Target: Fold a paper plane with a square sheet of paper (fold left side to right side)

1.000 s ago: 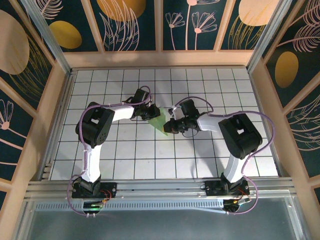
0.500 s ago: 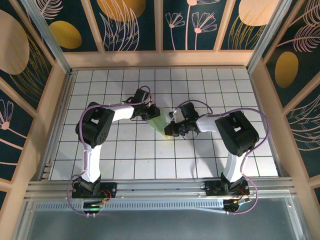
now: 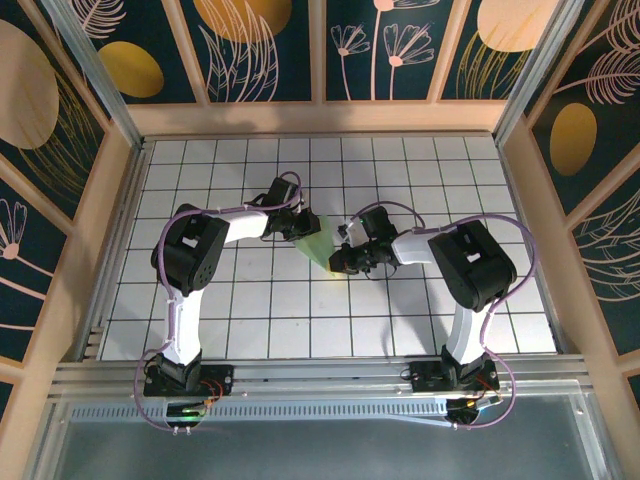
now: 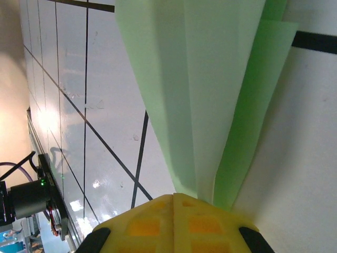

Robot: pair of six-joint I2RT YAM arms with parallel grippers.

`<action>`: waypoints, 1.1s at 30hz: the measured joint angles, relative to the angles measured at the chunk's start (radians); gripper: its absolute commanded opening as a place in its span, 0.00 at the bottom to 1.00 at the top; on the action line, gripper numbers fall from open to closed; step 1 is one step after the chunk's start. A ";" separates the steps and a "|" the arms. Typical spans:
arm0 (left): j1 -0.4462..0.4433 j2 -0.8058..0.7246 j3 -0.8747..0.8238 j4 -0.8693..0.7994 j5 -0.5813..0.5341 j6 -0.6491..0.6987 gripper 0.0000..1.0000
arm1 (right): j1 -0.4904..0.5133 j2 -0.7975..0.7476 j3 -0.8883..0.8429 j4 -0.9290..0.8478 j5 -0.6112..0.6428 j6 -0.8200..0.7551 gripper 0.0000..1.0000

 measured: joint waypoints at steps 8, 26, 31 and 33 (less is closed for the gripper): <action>0.000 0.000 0.000 0.000 -0.003 0.000 0.15 | 0.000 0.000 -0.002 -0.001 0.006 -0.001 0.00; 0.000 0.000 0.000 0.000 -0.003 0.000 0.15 | 0.000 0.000 -0.008 -0.022 0.021 -0.007 0.00; 0.000 0.000 0.000 0.000 -0.003 0.000 0.14 | 0.000 0.000 -0.011 -0.015 0.019 -0.006 0.00; 0.000 0.000 0.000 0.000 -0.003 0.000 0.15 | 0.000 -0.002 -0.011 -0.015 0.019 -0.006 0.00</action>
